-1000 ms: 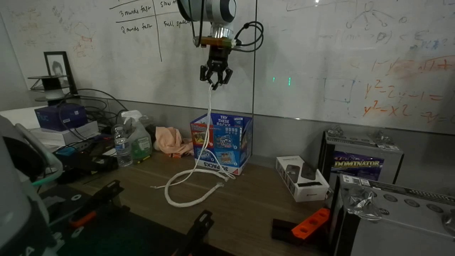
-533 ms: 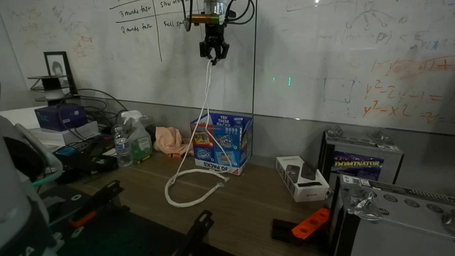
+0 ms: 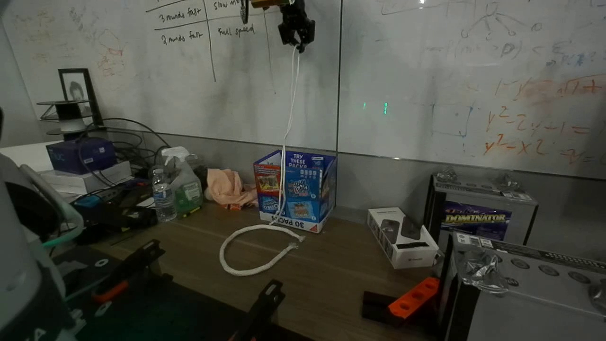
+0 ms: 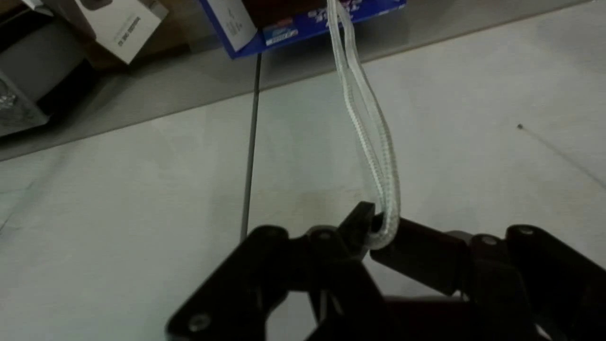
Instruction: Put the strings in the blue box
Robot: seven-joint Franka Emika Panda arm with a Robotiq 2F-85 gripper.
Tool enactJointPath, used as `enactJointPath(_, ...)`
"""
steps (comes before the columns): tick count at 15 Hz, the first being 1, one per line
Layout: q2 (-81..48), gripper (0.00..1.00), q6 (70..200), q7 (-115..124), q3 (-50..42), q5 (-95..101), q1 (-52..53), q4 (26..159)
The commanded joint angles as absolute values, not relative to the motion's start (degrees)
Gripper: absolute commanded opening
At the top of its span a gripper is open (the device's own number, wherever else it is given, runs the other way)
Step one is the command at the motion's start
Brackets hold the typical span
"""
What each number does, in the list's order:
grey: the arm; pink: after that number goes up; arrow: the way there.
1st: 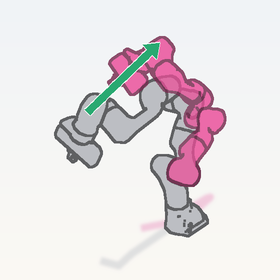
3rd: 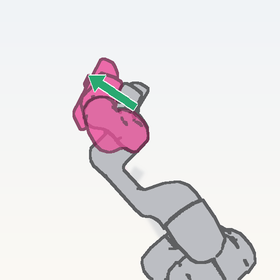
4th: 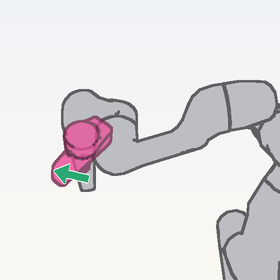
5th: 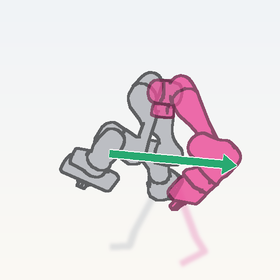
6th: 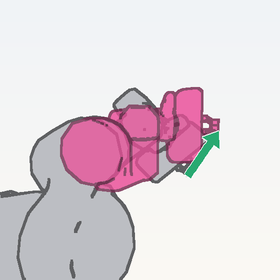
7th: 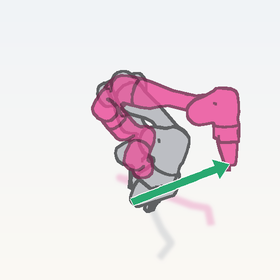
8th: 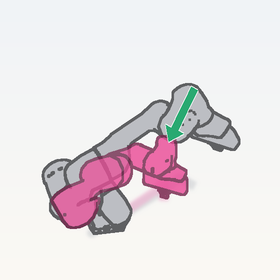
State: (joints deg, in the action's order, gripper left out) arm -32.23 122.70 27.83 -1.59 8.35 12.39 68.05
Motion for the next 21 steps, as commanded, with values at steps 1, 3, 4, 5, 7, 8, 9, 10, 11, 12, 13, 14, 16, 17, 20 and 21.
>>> enactJointPath(1,-31.64,0.04,129.77,36.0,-5.7,14.93,14.93,68.83)
enactJointPath(3,-32.47,0.05,134.03,41.17,-8.18,20.01,16.41,69.75)
enactJointPath(4,-32.61,0.05,135.82,43.56,-9.24,22.5,17.16,70.98)
enactJointPath(5,-32.76,0.05,137.08,45.06,-9.71,24.09,17.58,72.45)
enactJointPath(7,-32.76,0.05,139.94,47.7,-10.53,26.88,18.56,76.43)
enactJointPath(8,-32.97,0.05,141.13,48.44,-10.51,27.78,18.81,78.57)
enactJointPath(9,-33.04,0.05,141.81,48.62,-10.17,27.88,18.8,80.47)
enactJointPath(10,-33.23,0.05,142.74,48.96,-10.16,28.57,19.13,82.8)
enactJointPath(11,-33.27,0.05,143.32,48.91,-9.97,28.85,19.4,84.93)
enactJointPath(12,-33.43,0.05,143.25,48.18,-9.55,28.41,19.35,86.34)
enactJointPath(13,-33.6,0.05,143.7,47.99,-9.52,28.49,19.67,88.19)
enactJointPath(14,-33.63,0.05,143.61,47.44,-9.27,28.12,19.7,89.58)
enactJointPath(16,-34.24,0.05,143.09,46.56,-8.89,27.76,19.92,92.03)
enactJointPath(17,-34.64,0.05,142.15,45.66,-8.45,27.13,19.71,92.56)
enactJointPath(20,-36.9,0.05,141.6,45.73,-8.91,27.92,20.41,93.82)
enactJointPath(21,-37.99,0.05,141.87,46.3,-9.61,28.75,20.98,93.53)
